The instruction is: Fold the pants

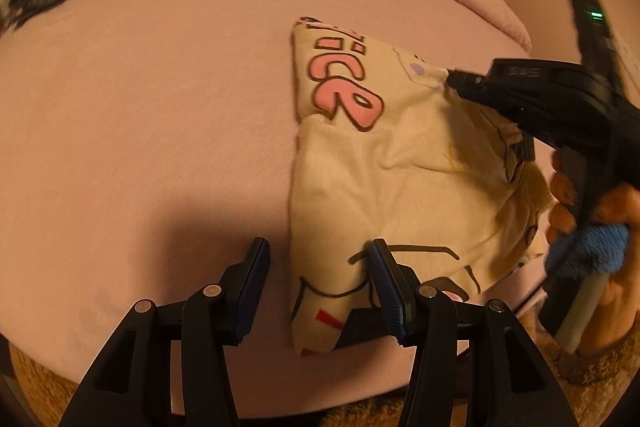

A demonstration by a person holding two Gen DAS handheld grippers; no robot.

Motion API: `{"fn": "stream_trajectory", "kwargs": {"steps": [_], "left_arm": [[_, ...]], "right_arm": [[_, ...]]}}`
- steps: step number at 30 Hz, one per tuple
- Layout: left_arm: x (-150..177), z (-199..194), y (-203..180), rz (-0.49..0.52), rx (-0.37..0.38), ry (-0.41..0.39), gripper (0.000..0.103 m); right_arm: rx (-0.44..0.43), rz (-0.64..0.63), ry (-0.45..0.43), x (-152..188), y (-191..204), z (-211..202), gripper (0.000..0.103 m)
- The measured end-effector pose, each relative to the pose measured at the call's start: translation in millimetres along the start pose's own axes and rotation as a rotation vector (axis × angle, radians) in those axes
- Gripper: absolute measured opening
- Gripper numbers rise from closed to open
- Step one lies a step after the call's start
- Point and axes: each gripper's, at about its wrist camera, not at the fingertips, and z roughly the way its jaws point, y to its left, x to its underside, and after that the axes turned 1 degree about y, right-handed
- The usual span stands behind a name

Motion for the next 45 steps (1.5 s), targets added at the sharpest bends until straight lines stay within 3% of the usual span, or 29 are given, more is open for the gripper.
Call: {"fn": "stream_trajectory", "kwargs": {"steps": [2,6,8,10,12,15,19,26,28,29,31,33,38,45], "left_arm": [[2,-2,7,-0.009,0.008,-0.008,0.054],[10,-8,22,-0.063,0.030,-0.003,0.054],[13,-14,28,-0.079,0.040,0.006,0.054],[13,-19,36,-0.100,0.048,0.003,0.054],[10,-22,45,-0.133,0.050,-0.002,0.054],[3,-18,55,-0.161,0.041,0.006,0.054],[0,-15,45,-0.123,0.026,-0.008,0.054],[-13,-1,29,-0.104,0.013,-0.030,0.054],[-12,-1,30,-0.114,0.019,-0.029,0.054],[-12,-1,31,-0.113,0.017,-0.030,0.054],[-11,-2,30,-0.112,0.011,-0.035,0.054],[-11,1,25,-0.100,-0.008,-0.040,0.054],[-1,7,6,-0.053,-0.064,-0.052,0.054],[3,8,-6,-0.036,-0.071,-0.052,0.054]], "right_arm": [[-0.083,-0.045,0.014,3,14,-9,0.014],[-0.258,-0.151,0.129,13,63,0,0.016],[-0.276,-0.176,0.164,13,75,8,0.027],[-0.276,-0.213,0.193,7,85,11,0.051],[-0.288,-0.246,0.212,-9,93,16,0.053],[-0.237,-0.301,0.241,-35,99,29,0.054],[-0.194,-0.364,0.294,-49,98,51,0.054],[-0.125,-0.473,0.374,-35,113,86,0.051],[-0.090,-0.520,0.339,-29,115,86,0.035],[-0.082,-0.545,0.321,-26,117,85,0.033],[-0.080,-0.547,0.286,-24,115,80,0.014],[-0.103,-0.486,0.277,-29,106,76,0.011],[-0.124,-0.397,0.251,-38,96,75,0.010],[-0.151,-0.388,0.235,-41,95,86,0.013]]}}
